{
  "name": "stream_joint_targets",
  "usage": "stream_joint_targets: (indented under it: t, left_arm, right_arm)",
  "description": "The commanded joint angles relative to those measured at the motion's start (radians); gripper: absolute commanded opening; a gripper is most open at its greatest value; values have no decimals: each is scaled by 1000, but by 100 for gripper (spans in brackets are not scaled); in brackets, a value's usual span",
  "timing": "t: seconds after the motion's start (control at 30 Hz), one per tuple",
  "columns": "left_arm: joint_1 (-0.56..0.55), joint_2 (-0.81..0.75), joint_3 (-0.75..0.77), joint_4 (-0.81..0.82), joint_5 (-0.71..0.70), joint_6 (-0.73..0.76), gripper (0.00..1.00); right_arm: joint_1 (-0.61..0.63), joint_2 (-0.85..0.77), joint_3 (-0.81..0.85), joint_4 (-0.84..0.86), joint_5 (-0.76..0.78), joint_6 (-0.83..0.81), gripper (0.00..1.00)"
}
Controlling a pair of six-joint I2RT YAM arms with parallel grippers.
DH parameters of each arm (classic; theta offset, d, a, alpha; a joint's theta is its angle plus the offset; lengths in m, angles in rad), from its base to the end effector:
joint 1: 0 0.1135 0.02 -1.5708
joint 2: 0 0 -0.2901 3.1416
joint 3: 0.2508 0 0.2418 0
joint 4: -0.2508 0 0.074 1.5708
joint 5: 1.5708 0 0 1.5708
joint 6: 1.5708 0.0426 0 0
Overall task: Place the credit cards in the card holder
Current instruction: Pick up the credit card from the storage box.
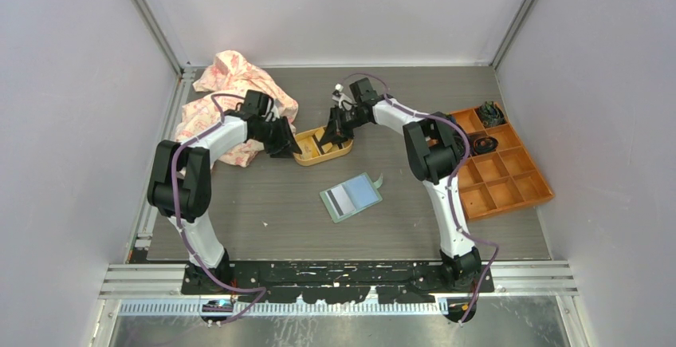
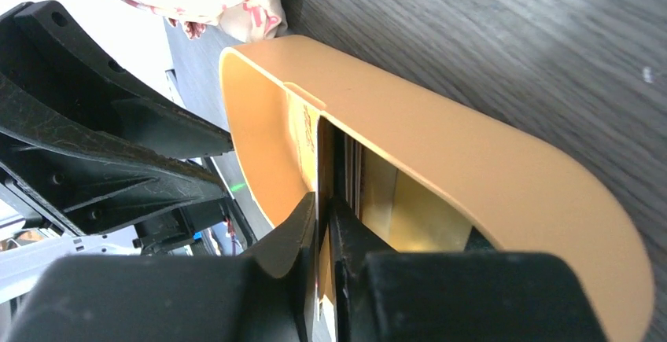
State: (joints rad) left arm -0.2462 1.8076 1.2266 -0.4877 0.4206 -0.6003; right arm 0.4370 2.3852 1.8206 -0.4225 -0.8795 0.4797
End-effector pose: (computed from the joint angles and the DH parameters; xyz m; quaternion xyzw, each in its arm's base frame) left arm 0.3557 -0.1073 0.2182 -0.1158 0.9416 -0.2842 0.1385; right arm 0.4543 0.2484 0.1535 -0.1040 0.8690 0.4808 0.0531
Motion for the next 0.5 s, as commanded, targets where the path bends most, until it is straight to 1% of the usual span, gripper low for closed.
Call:
stream_joint_targets:
  t: [0.0,0.23,0.47]
  left_arm:
    - [8,-57,40,13,22,23,38]
    - [11,-115,28,29,15,62,38]
    - [17,-231,-15,86,20,125,38]
  right_arm:
    - [-7,-63,1,21,2,1,13]
    - [-32,-115,-24,35,7,-11,4]
    - [-67,-185,-64,76,-27,5,1]
